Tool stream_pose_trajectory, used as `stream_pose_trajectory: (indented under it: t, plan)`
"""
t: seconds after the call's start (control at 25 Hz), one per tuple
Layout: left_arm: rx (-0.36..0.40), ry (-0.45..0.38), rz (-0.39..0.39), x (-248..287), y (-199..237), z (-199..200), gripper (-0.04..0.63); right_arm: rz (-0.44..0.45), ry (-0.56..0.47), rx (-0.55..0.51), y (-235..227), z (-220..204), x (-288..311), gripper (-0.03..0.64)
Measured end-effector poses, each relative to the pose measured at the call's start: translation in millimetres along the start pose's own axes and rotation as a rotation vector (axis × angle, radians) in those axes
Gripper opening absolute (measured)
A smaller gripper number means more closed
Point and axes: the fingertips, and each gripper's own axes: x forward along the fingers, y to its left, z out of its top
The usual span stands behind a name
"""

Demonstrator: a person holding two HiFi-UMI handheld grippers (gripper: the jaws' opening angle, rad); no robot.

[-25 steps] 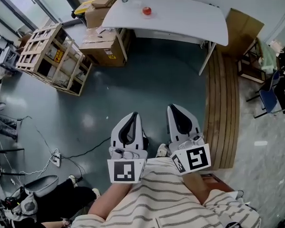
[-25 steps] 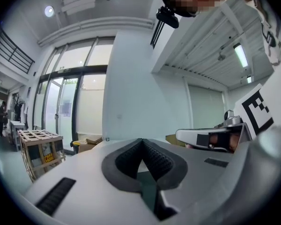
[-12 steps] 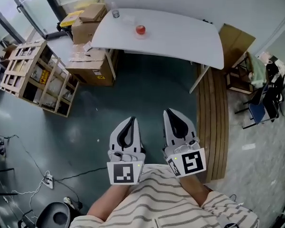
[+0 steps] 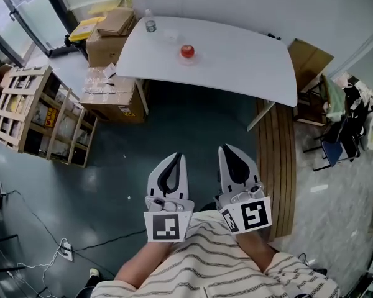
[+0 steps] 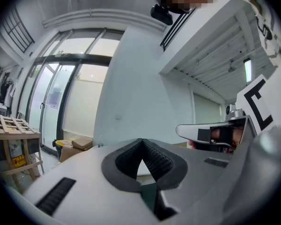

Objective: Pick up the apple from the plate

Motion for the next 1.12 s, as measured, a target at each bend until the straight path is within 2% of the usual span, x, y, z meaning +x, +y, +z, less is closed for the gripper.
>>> stream_pose_trajectory:
  t: [0.24, 0.64, 0.96, 1.12]
  plan:
    - [-0.045, 0.013, -0.023, 33, 25, -8, 0.005, -0.037, 0.032, -0.003, -8, -7, 35, 0.011]
    - [-0.049, 0.024, -0.027, 93, 44, -16, 0.005, -0.026, 0.034, 0.003, -34, -16, 92, 0.011]
    - [-0.006, 0.005, 0.009, 189, 73, -7, 0.005, 0.017, -0.013, 0.002, -87, -9, 180, 0.011]
    - [0.004, 0.001, 0.032, 240, 74, 4, 0.004, 0.04, -0.029, 0.005, -123, 5, 215, 0.012]
